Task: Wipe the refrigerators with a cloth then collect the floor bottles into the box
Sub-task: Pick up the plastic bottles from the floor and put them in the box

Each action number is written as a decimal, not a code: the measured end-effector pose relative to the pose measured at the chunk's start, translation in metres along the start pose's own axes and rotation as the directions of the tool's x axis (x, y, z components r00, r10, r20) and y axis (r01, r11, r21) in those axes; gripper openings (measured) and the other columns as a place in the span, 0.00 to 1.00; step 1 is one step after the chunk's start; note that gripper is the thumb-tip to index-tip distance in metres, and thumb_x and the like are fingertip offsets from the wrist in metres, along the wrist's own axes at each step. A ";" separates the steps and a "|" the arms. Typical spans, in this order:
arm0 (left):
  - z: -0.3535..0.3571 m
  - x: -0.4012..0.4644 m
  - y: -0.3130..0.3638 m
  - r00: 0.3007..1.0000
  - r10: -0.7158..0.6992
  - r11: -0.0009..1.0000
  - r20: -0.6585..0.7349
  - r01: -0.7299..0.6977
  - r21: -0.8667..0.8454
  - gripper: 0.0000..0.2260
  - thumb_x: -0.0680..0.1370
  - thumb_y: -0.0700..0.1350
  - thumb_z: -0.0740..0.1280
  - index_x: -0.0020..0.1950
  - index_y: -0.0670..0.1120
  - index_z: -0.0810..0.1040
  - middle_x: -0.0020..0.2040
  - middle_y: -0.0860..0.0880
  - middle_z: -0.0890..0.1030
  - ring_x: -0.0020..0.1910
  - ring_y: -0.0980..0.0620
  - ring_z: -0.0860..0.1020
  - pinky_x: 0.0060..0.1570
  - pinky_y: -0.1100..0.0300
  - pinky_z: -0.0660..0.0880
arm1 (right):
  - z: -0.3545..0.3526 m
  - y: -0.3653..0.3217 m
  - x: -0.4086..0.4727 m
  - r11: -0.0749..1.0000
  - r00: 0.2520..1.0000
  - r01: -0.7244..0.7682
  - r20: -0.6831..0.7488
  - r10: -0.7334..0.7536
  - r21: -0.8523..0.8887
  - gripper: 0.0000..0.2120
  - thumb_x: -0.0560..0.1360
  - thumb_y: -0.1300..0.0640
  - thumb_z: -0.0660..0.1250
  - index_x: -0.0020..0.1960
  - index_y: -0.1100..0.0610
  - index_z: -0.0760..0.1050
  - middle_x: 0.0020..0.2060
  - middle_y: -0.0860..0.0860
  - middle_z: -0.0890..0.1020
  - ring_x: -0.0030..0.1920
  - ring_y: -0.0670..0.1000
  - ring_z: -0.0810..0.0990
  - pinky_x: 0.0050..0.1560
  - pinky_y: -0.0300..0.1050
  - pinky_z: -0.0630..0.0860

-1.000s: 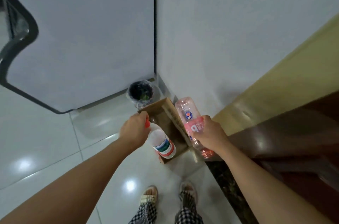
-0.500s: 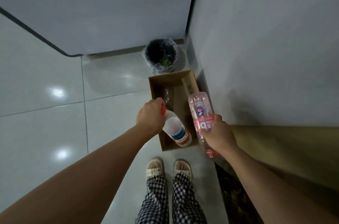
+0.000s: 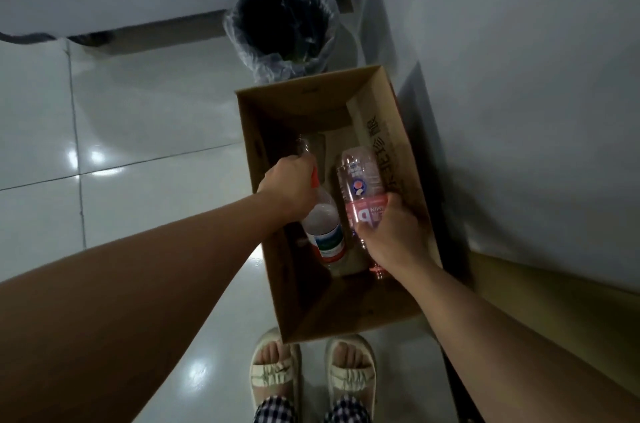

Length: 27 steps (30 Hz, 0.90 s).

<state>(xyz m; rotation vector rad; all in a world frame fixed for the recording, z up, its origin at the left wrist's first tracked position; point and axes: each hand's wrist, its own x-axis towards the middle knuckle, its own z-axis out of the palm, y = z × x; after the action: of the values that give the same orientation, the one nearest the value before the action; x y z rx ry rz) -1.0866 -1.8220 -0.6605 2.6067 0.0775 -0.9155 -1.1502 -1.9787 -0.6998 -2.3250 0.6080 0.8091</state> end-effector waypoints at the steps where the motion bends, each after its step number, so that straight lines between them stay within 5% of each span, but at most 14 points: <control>1: 0.011 0.012 -0.001 1.000 0.002 1.000 0.020 -0.002 0.016 0.15 0.75 0.39 0.67 0.61 0.45 0.72 0.55 0.45 0.76 0.49 0.49 0.75 0.43 0.58 0.73 | 0.009 0.006 0.009 1.000 1.000 -0.005 0.005 0.005 0.010 0.31 0.73 0.50 0.70 0.71 0.53 0.59 0.62 0.54 0.74 0.58 0.56 0.77 0.52 0.52 0.79; 5: 0.050 0.049 -0.010 0.995 -0.033 0.997 0.091 0.027 0.069 0.13 0.76 0.39 0.66 0.60 0.43 0.73 0.53 0.43 0.77 0.46 0.49 0.77 0.41 0.57 0.76 | 0.044 0.025 0.036 0.999 0.999 -0.039 0.010 0.039 -0.012 0.32 0.73 0.48 0.68 0.72 0.52 0.58 0.66 0.55 0.70 0.66 0.58 0.71 0.65 0.61 0.70; 15: 0.089 0.074 -0.024 0.997 -0.064 0.988 0.042 0.057 0.142 0.19 0.75 0.40 0.67 0.64 0.43 0.69 0.58 0.42 0.74 0.52 0.45 0.76 0.43 0.56 0.75 | 0.088 0.051 0.046 0.997 0.996 -0.080 0.036 0.081 -0.012 0.38 0.72 0.52 0.71 0.74 0.52 0.54 0.68 0.56 0.67 0.67 0.58 0.68 0.65 0.56 0.71; 20: 0.069 0.053 -0.018 0.999 -0.039 0.989 0.026 0.035 0.146 0.30 0.73 0.41 0.70 0.72 0.47 0.61 0.65 0.42 0.67 0.59 0.42 0.74 0.52 0.51 0.75 | 0.065 0.045 0.022 0.999 0.994 -0.022 0.105 0.026 -0.036 0.39 0.72 0.52 0.70 0.76 0.51 0.52 0.71 0.55 0.64 0.71 0.57 0.64 0.68 0.56 0.67; 27: 0.005 -0.014 0.006 0.999 0.041 0.992 0.022 -0.043 0.120 0.24 0.74 0.45 0.68 0.68 0.48 0.66 0.62 0.43 0.72 0.58 0.44 0.74 0.55 0.49 0.75 | -0.004 0.004 -0.034 0.998 0.992 0.045 0.123 -0.039 -0.045 0.39 0.73 0.55 0.70 0.76 0.48 0.51 0.71 0.49 0.66 0.70 0.52 0.67 0.66 0.48 0.68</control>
<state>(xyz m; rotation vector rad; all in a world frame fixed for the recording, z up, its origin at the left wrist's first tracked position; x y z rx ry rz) -1.0994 -1.8283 -0.6535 2.6981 -0.0390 -0.9587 -1.1753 -1.9765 -0.6761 -2.3031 0.4900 0.9477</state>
